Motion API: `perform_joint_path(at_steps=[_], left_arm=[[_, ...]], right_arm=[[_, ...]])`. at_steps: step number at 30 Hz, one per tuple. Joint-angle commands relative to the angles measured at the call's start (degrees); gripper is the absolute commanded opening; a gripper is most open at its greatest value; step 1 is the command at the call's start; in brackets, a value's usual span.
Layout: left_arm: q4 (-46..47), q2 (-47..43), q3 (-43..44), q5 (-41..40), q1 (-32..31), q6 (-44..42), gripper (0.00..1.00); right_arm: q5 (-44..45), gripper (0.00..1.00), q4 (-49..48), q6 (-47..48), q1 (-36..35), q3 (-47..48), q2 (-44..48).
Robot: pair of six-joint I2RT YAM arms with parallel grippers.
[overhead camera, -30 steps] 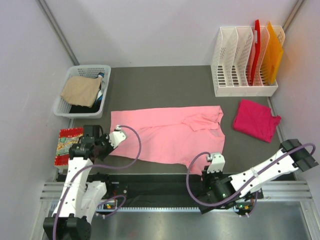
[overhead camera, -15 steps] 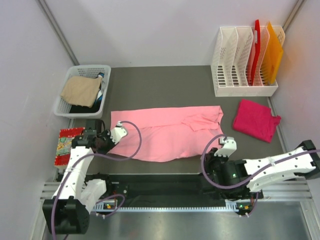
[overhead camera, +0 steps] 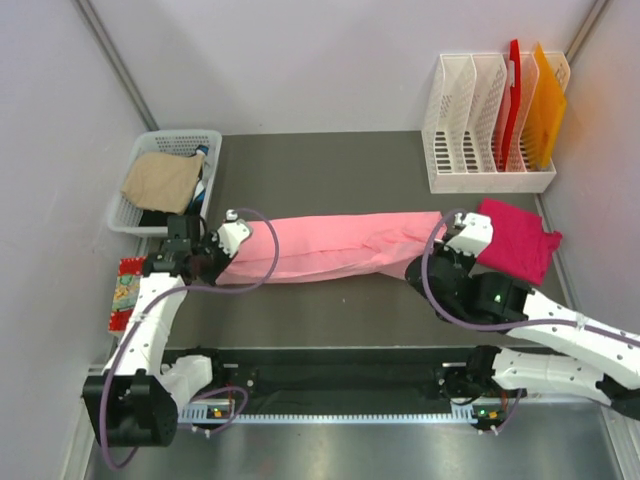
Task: Fold and stack the t-shirts
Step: Fold the other side of the tshirt into a rectangle
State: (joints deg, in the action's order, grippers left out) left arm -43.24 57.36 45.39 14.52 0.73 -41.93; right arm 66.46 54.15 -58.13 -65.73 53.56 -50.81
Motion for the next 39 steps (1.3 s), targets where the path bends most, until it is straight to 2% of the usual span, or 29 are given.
perform_joint_path(at_steps=[1, 11, 17, 22, 25, 29, 31, 32, 33, 35, 36, 39], left_arm=[[5.5, 3.3, 1.8, 0.5, 0.4, 1.7, 0.00], [9.8, 13.0, 7.0, 0.4, 0.5, 2.4, 0.00], [12.6, 22.7, 11.6, -1.7, 0.4, 2.8, 0.00], [16.3, 28.8, 12.6, -2.7, 0.4, 3.2, 0.00], [17.5, 31.7, 13.1, -3.2, 0.5, 3.4, 0.06], [19.7, 34.0, 13.6, -4.4, 0.3, 3.8, 0.22], [20.7, 34.0, 13.6, -5.2, 0.4, 4.1, 0.32], [22.1, 33.6, 13.4, -5.5, 0.4, 4.4, 0.39], [23.0, 33.3, 13.3, -6.0, 0.5, 4.8, 0.49], [24.7, 31.8, 12.8, -7.2, 0.4, 5.5, 0.62], [26.4, 31.2, 12.5, -7.4, 0.5, 6.2, 0.75], [29.2, 28.3, 11.4, -7.9, 0.5, 7.4, 0.82]], right_arm=[[-7.9, 0.00, -19.5, 21.7, 8.5, -2.0, 1.0], [-15.8, 0.00, -28.9, 28.9, 17.3, -3.3, -5.0], [-20.1, 0.00, -33.1, 31.6, 20.3, -2.9, -9.8], [-23.7, 0.00, -36.9, 33.0, 25.6, -3.3, -14.1], [-27.1, 0.00, -39.8, 33.9, 29.3, -3.5, -17.2], [-27.8, 0.00, -42.2, 36.1, 31.4, -1.5, -21.6], [-28.0, 0.00, -42.5, 37.0, 32.3, -0.4, -24.2], [-28.7, 0.00, -42.8, 37.4, 32.9, 0.6, -24.9], [-28.8, 0.00, -42.8, 37.6, 33.3, 1.1, -25.7], [-28.8, 0.01, -43.0, 38.3, 34.3, 2.5, -27.8], [-28.8, 0.05, -42.8, 38.4, 34.5, 3.0, -29.3], [-26.8, 0.05, -41.9, 39.4, 35.5, 6.2, -32.4]])
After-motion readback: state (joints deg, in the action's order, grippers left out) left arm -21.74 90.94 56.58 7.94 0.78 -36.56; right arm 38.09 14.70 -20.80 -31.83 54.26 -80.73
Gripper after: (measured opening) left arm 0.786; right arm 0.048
